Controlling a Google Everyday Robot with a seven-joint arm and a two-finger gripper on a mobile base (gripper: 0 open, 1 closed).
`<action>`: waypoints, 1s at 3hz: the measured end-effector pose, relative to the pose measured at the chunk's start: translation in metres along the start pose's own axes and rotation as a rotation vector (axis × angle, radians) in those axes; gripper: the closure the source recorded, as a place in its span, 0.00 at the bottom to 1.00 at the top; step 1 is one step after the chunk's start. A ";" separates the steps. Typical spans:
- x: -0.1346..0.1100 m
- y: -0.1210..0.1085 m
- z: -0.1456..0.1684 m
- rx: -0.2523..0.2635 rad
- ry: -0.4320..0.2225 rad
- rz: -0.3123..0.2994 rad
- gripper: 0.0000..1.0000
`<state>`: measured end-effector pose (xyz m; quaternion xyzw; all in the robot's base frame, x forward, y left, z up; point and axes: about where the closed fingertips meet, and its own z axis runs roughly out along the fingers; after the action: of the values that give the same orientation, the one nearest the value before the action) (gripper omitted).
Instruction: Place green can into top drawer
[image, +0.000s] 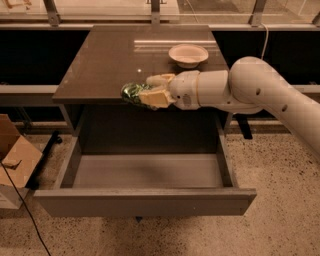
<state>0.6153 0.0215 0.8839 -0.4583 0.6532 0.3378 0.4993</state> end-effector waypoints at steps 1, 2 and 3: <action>0.038 0.018 -0.020 0.009 0.045 0.052 1.00; 0.076 0.031 -0.024 -0.003 0.112 0.118 1.00; 0.111 0.054 -0.022 -0.023 0.149 0.185 1.00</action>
Offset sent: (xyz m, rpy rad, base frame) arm -0.0635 -0.0476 -0.1149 -0.1162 0.2745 -0.0525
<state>0.5483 -0.0080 0.7827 -0.4254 0.7240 0.3548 0.4110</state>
